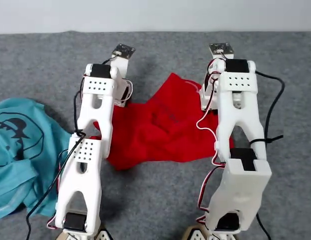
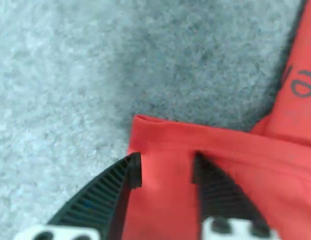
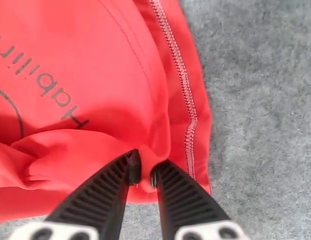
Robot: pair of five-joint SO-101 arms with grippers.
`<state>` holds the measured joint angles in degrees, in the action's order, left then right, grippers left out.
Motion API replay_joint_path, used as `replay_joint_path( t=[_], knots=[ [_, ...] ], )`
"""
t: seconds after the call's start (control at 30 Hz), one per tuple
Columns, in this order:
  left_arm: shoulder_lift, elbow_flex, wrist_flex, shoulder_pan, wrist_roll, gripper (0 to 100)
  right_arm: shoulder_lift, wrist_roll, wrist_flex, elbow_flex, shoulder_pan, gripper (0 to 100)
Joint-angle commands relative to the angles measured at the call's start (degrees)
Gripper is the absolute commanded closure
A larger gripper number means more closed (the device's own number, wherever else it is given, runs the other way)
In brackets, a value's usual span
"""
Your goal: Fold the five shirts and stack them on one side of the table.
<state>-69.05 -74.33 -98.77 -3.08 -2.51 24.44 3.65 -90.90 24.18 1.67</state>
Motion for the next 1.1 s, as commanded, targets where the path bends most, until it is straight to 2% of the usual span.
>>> replay_joint_path(
  t=[0.0, 0.3, 0.67, 0.77, 0.9, 1.07],
  knots=[
    [4.6, 0.9, -1.7, 1.6, 2.5, 77, -4.3, 0.4, -0.7, 2.9, -0.5, 99.0],
    [-1.7, 0.3, -1.8, 4.6, 2.9, 77, -4.2, 0.5, -0.7, 2.9, -0.5, 99.0],
    [-1.6, 0.6, -1.8, 3.2, -2.6, 100, -4.3, 0.5, -0.7, 3.0, -0.5, 99.0],
    [-1.0, 0.1, -1.8, 3.2, -2.6, 100, -5.2, 0.7, -0.7, 3.1, -0.5, 99.0],
    [5.7, -2.5, -1.8, 2.7, -2.5, 100, -9.5, 3.6, -1.9, 3.2, -0.3, 99.0],
    [20.8, -3.5, -1.8, 0.7, -0.8, 100, -17.7, 4.1, -2.5, 3.2, -1.5, 99.0]
  ],
)
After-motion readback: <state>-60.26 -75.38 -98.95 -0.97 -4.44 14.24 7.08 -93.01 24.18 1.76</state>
